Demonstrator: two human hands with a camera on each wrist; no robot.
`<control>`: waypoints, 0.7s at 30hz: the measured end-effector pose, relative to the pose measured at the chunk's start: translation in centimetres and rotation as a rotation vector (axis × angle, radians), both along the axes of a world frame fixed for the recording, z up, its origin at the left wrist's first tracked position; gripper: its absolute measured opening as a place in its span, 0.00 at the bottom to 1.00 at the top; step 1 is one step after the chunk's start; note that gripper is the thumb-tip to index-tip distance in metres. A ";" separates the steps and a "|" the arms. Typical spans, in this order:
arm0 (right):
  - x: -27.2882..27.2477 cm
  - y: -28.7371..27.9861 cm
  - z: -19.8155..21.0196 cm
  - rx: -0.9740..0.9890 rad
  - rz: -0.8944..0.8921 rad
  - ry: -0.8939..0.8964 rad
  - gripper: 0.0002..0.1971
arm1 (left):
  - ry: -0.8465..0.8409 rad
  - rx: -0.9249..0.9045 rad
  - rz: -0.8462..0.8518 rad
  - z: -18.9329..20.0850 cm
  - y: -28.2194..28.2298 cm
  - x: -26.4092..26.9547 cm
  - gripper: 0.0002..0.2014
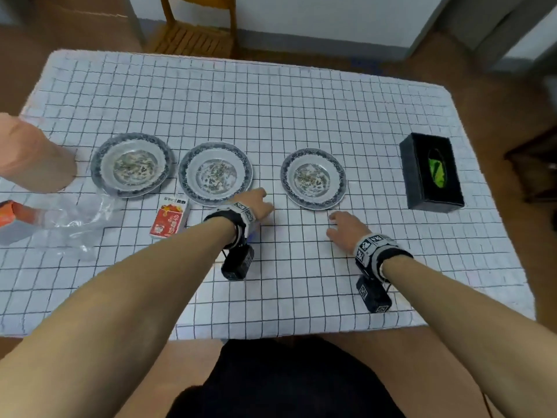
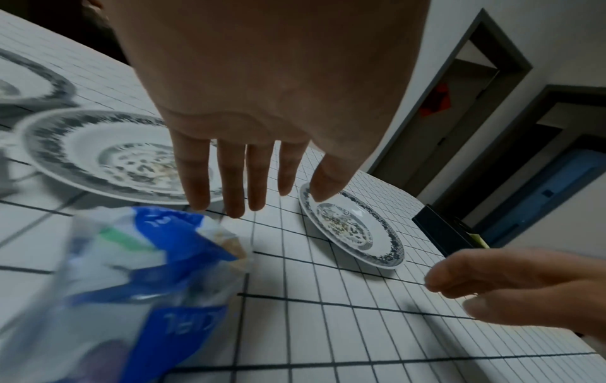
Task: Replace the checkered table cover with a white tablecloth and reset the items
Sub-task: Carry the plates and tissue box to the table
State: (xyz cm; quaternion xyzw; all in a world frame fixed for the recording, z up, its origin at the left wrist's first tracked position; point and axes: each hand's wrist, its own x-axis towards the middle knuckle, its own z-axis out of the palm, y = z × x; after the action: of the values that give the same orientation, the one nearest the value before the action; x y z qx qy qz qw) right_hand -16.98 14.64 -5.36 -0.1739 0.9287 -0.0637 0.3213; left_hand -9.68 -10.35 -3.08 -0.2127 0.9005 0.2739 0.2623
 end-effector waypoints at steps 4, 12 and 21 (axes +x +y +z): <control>-3.5 5.4 1.0 0.024 -0.139 0.041 0.27 | -0.017 0.052 -0.023 0.1 2.9 -4.3 0.26; -11.6 15.3 1.2 -0.101 -0.361 0.223 0.30 | 0.000 -0.011 0.385 -3.8 8.5 -11.1 0.39; -17.4 21.4 -2.4 -0.118 -0.216 0.362 0.43 | -0.020 -0.102 0.826 -6.6 11.9 -14.1 0.36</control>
State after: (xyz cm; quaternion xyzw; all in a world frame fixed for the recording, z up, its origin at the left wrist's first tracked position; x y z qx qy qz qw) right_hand -34.35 36.08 -7.74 -0.1003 0.9791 -0.1199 0.1301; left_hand -23.82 1.59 -9.65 -0.5714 0.7493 0.3092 0.1282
